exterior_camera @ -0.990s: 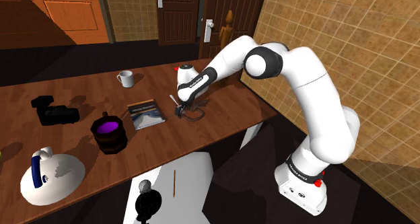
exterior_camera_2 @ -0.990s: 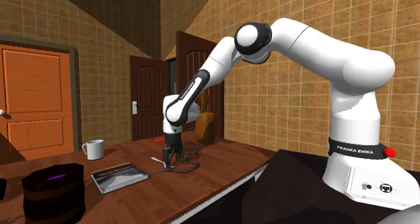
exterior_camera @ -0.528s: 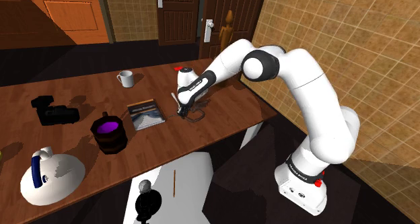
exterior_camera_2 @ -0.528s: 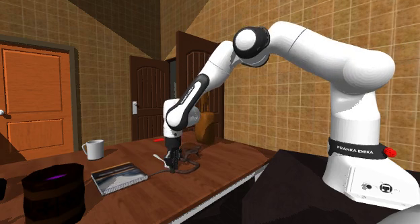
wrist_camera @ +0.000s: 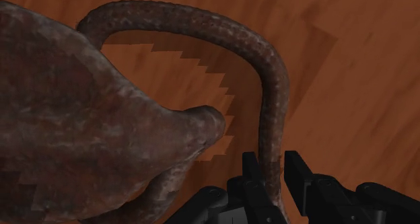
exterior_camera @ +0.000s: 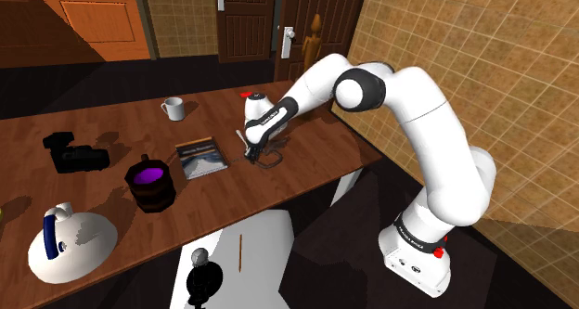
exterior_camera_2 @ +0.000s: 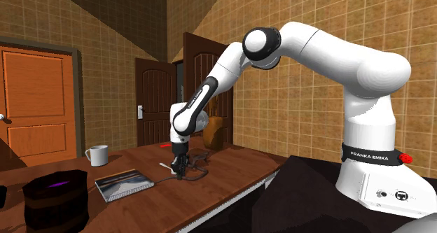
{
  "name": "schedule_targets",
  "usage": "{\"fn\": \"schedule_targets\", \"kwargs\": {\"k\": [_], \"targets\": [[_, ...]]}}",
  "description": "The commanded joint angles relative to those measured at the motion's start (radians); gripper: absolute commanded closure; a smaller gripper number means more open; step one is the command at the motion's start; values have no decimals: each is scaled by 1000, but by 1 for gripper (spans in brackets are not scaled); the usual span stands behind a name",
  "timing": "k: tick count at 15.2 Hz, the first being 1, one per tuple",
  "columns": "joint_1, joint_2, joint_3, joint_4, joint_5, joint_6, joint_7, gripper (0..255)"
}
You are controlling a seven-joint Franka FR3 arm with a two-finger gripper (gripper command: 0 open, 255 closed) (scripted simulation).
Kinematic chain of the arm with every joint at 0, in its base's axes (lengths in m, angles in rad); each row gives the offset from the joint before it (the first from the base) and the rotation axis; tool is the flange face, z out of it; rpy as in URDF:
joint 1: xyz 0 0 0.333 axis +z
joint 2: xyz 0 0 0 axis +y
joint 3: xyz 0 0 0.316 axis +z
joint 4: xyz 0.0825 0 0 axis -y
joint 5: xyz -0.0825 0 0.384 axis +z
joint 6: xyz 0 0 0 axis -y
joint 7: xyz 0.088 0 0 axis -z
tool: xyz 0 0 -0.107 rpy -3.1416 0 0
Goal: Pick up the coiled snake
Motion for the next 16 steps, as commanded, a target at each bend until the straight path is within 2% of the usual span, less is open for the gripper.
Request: {"fn": "schedule_targets", "kwargs": {"k": [1, 16], "targets": [[-2, -16, 0, -10, 1, -9, -1, 255], [-11, -165, 13, -74, 10, -94, -7, 255]]}}
